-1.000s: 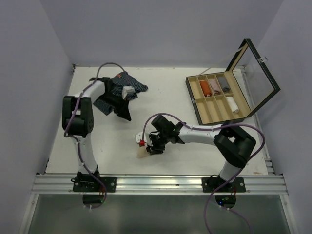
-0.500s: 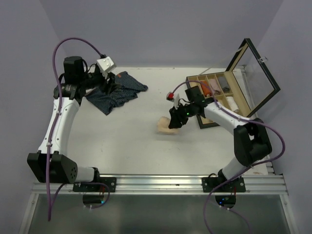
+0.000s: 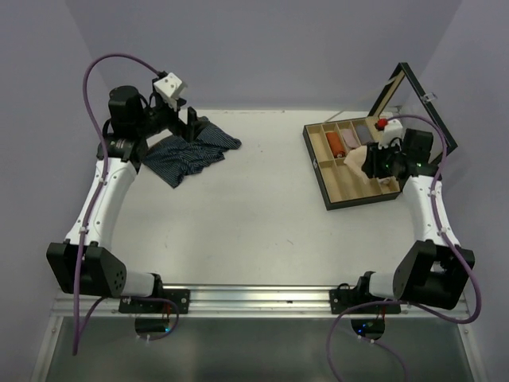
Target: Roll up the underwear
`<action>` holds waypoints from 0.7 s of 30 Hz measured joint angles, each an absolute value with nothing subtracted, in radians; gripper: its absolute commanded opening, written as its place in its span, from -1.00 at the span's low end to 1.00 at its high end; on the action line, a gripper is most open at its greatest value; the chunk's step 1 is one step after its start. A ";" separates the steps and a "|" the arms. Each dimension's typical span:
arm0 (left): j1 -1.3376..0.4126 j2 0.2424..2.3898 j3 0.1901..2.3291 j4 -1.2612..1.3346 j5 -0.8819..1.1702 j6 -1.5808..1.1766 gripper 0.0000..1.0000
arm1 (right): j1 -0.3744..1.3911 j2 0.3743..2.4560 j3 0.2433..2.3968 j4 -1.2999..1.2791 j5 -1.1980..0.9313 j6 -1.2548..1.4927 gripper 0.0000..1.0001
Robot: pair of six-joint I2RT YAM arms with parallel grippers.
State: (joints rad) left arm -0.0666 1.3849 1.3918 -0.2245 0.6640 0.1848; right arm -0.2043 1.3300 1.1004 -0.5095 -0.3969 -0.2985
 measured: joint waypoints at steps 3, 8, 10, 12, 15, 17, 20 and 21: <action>-0.102 1.386 1.392 -0.217 0.630 0.173 1.00 | -0.225 1.323 1.067 -0.445 -0.276 -0.313 -1.00; -0.113 1.388 1.392 -0.218 0.575 0.171 1.00 | -0.224 1.336 0.991 -0.321 -0.130 -0.367 -1.00; -0.113 1.389 1.392 -0.219 0.558 0.172 1.00 | -0.224 1.358 0.980 -0.274 -0.087 -0.392 -1.00; -0.113 1.389 1.389 -0.220 0.540 0.174 1.00 | -0.224 1.385 0.973 -0.223 -0.047 -0.413 -1.00; -0.113 1.389 1.370 -0.223 0.516 0.175 1.00 | -0.221 1.422 0.971 -0.160 -0.003 -0.438 -1.00; -0.113 1.389 1.354 -0.227 0.497 0.176 1.00 | -0.213 1.432 0.957 -0.116 0.025 -0.456 -1.00; -0.113 1.389 1.336 -0.231 0.473 0.176 1.00 | -0.180 1.435 0.927 -0.058 0.063 -0.479 -1.00; -0.113 1.389 1.333 -0.232 0.468 0.176 1.00 | -0.165 1.436 0.915 -0.038 0.074 -0.488 -1.00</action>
State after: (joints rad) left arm -0.1131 1.3888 1.3331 -0.2321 0.4683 0.1764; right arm -0.1654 1.4357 0.9154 -0.0380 0.0742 -0.4885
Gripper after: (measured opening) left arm 0.997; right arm 0.402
